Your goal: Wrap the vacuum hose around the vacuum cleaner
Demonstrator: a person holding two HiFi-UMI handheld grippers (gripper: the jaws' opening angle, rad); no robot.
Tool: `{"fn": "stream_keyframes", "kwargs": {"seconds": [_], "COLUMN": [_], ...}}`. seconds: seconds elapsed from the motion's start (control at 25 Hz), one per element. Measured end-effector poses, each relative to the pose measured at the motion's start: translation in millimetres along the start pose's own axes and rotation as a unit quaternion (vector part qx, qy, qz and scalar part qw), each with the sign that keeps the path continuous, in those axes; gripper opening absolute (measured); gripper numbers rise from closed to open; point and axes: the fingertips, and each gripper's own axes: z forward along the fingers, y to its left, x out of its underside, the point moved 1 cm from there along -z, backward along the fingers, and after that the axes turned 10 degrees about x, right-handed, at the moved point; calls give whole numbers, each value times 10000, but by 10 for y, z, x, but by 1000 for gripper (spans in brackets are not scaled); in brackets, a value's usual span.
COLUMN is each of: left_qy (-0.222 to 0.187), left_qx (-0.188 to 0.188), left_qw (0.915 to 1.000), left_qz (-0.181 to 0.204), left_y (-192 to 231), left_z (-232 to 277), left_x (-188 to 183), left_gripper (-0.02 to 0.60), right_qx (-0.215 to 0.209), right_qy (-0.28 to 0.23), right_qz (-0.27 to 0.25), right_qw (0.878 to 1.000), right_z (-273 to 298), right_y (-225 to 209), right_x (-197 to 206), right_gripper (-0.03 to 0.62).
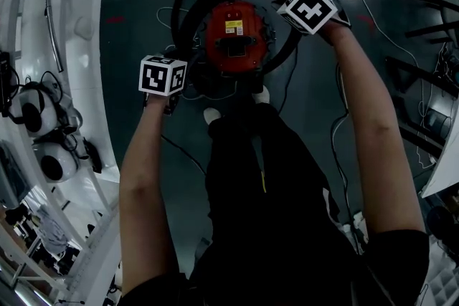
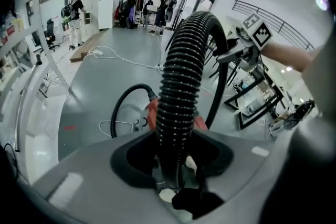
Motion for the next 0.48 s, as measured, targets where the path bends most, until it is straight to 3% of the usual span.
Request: {"fn": "stream_keyframes", "kwargs": {"seconds": [0.24,0.48], "left_qy": [-314,-538], "left_qx": [-379,-884], "left_qw": [9975,9887], "left_qz": [514,1089], "left_y": [155,327], "left_z": [26,3], "left_x": [54,-36], "left_gripper": [179,181], "right_qx": [44,-150], "right_qy": [-191,-533], "right_qz": [-381,-707], "right_qw": [9991,9960], "right_z": [70,76], "right_y": [2,28], "right_x": [-14,-74], "right_gripper": [163,161]}}
